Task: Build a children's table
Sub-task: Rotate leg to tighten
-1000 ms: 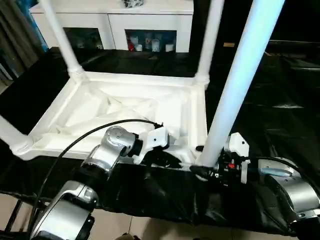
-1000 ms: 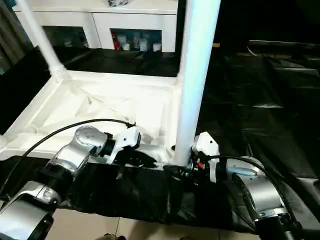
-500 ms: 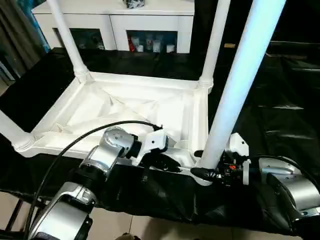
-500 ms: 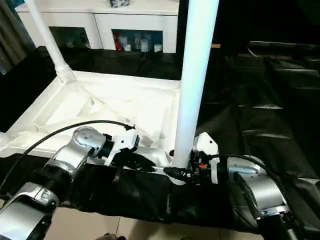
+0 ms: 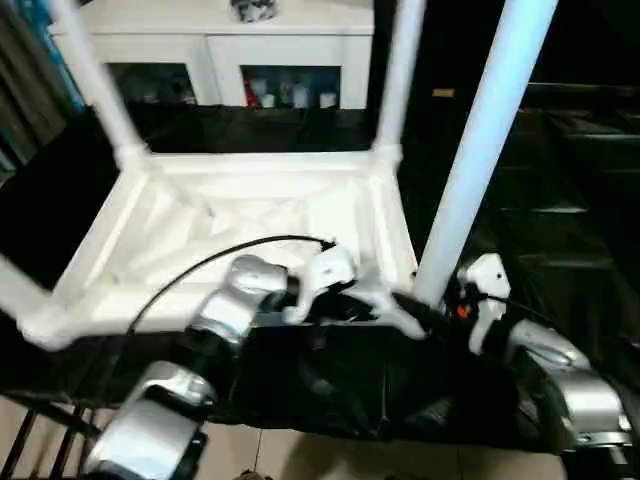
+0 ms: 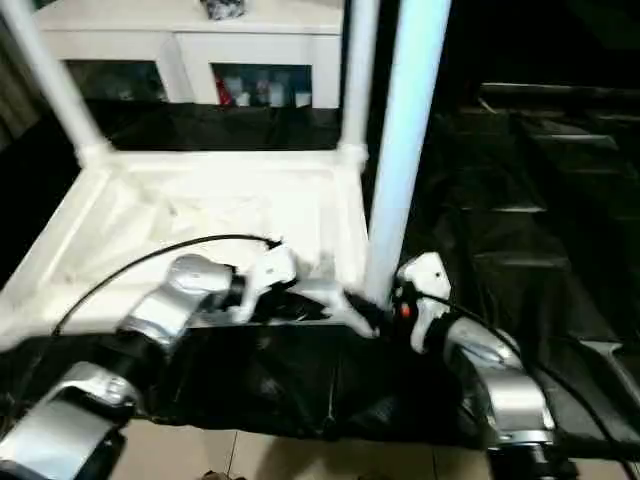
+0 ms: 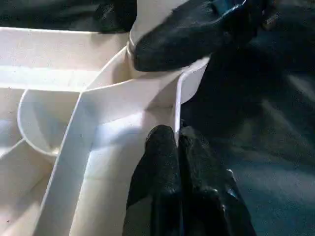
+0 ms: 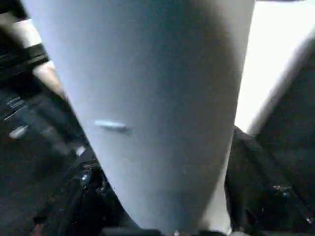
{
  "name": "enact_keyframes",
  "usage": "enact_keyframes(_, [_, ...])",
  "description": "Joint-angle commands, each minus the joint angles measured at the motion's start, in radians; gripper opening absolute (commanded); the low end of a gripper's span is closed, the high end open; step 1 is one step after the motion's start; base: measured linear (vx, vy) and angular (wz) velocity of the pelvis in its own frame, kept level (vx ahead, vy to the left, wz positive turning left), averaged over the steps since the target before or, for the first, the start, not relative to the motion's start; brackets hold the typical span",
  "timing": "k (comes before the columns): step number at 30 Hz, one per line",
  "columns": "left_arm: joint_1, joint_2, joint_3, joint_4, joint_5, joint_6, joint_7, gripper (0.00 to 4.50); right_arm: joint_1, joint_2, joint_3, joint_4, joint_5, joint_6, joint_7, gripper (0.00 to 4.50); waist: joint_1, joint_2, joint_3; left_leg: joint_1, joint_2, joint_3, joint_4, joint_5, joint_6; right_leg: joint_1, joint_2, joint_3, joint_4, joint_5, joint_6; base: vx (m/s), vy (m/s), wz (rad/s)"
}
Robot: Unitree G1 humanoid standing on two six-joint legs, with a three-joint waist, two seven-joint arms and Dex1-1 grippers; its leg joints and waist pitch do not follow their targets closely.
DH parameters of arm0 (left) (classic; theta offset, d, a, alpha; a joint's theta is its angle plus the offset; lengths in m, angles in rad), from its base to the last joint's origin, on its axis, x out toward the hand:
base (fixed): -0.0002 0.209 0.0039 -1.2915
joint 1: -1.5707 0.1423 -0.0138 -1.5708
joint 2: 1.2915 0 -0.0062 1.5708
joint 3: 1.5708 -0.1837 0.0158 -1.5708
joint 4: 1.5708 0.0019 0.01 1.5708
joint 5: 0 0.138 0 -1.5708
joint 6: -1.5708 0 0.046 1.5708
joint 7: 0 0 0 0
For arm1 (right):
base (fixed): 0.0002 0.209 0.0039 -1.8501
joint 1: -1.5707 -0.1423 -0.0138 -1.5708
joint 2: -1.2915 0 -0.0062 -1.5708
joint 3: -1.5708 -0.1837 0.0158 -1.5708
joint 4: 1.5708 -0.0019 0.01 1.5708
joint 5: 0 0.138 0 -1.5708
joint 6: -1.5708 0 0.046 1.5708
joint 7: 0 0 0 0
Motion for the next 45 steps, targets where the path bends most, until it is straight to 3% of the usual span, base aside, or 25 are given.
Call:
enact_keyframes(1, [-0.003,-0.09,-0.02,0.016,-0.017,0.017,0.089,0.0,-0.005,0.08,0.101,0.039,-0.014,0.02,-0.035,2.5,0.0,-0.024,-0.04,0.004,0.033,-0.021,-0.073,-0.265,0.047,0.036,-0.05,0.031,-0.094,-0.345,-0.19,0.0,0.0,0.0])
enact_keyframes(6, [-0.001,-0.167,-0.04,0.04,0.021,0.036,0.227,0.0,-0.092,0.22,0.069,0.161,-0.074,-0.013,-0.277,2.49,-0.013,-0.018,-0.038,0.005,0.033,-0.025,-0.079,-0.296,0.029,0.03,-0.046,0.03,-0.097,-0.374,-0.175,0.0,0.0,0.0])
enact_keyframes(10, [0.015,-0.187,-0.045,0.027,0.027,0.036,0.24,0.0,-0.146,0.269,0.05,0.227,-0.088,-0.052,-0.338,2.49,-0.02,-0.015,-0.04,0.004,0.031,-0.025,-0.079,-0.313,0.03,0.031,-0.047,0.03,-0.099,-0.366,-0.175,0.0,0.0,0.0])
enact_keyframes(12, [0.017,-0.181,-0.044,0.024,0.03,0.03,0.229,0.0,-0.156,0.274,0.057,0.236,-0.1,-0.095,-0.319,3.05,-0.024,-0.015,-0.04,0.002,0.032,-0.025,-0.08,-0.315,0.038,0.032,-0.047,0.03,-0.1,-0.358,-0.175,0.0,0.0,0.0])
enact_keyframes(15, [0.015,-0.169,-0.037,0.024,0.031,0.024,0.225,0.0,-0.153,0.269,0.056,0.231,-0.102,-0.133,-0.3,3.28,-0.024,-0.015,-0.041,0.003,0.033,-0.024,-0.08,-0.311,0.045,0.031,-0.048,0.032,-0.1,-0.344,-0.179,0.0,0.0,0.0])
enact_keyframes(22, [0.014,-0.122,-0.018,-0.006,-0.003,0.014,0.154,0.0,-0.123,0.17,0.044,0.169,-0.074,-0.186,-0.155,3.83,-0.02,-0.017,-0.046,-0.003,0.032,-0.019,-0.071,-0.243,0.087,0.039,-0.047,0.032,-0.088,-0.222,-0.216,0.0,0.0,0.0])
enact_keyframes(25, [0.016,-0.092,-0.022,-0.018,-0.017,0.001,0.087,0.0,-0.098,0.106,0.055,0.115,-0.042,-0.166,-0.043,4.08,-0.015,-0.023,-0.047,-0.005,0.033,-0.016,-0.066,-0.2,0.12,0.042,-0.047,0.031,-0.084,-0.174,-0.228,0.0,0.0,0.0])
enact_keyframes(28, [0.023,-0.041,-0.03,-0.037,-0.042,-0.023,-0.033,0.0,-0.055,0.002,0.084,0.04,-0.005,-0.136,0.12,4.22,0.0,-0.021,-0.046,-0.002,0.037,-0.015,-0.064,-0.181,0.143,0.044,-0.047,0.033,-0.081,-0.163,-0.23,0.0,0.0,0.0])
enact_keyframes(32, [0.024,-0.009,-0.034,-0.048,-0.053,-0.039,-0.099,0.0,-0.031,-0.058,0.098,0.008,0.012,-0.144,0.218,4.22,0.005,-0.018,-0.042,-0.002,0.039,-0.016,-0.07,-0.213,0.127,0.041,-0.048,0.031,-0.084,-0.215,-0.234,0.0,0.0,0.0])
enact_keyframes(34, [0.016,0.028,-0.031,-0.057,-0.065,-0.043,-0.175,0.0,-0.011,-0.139,0.126,-0.027,0.029,-0.108,0.357,4.22,0.008,-0.018,-0.041,0.002,0.042,-0.018,-0.072,-0.225,0.12,0.041,-0.047,0.032,-0.084,-0.231,-0.232,0.0,0.0,0.0])
enact_keyframes(39, [0.008,0.065,-0.041,-0.05,-0.064,-0.06,-0.232,0.0,-0.018,-0.203,0.154,-0.041,0.052,-0.05,0.45,4.22,0.015,-0.019,-0.044,0.0,0.043,-0.015,-0.068,-0.198,0.127,0.043,-0.049,0.031,-0.077,-0.178,-0.25,0.0,0.0,0.0])
enact_keyframes(45, [0.014,0.097,-0.046,-0.051,-0.07,-0.072,-0.287,0.0,-0.038,-0.24,0.166,-0.043,0.074,-0.011,0.512,3.63,0.026,-0.018,-0.046,0.001,0.043,-0.013,-0.064,-0.173,0.126,0.043,-0.049,0.03,-0.071,-0.135,-0.268,0.0,0.0,0.0])
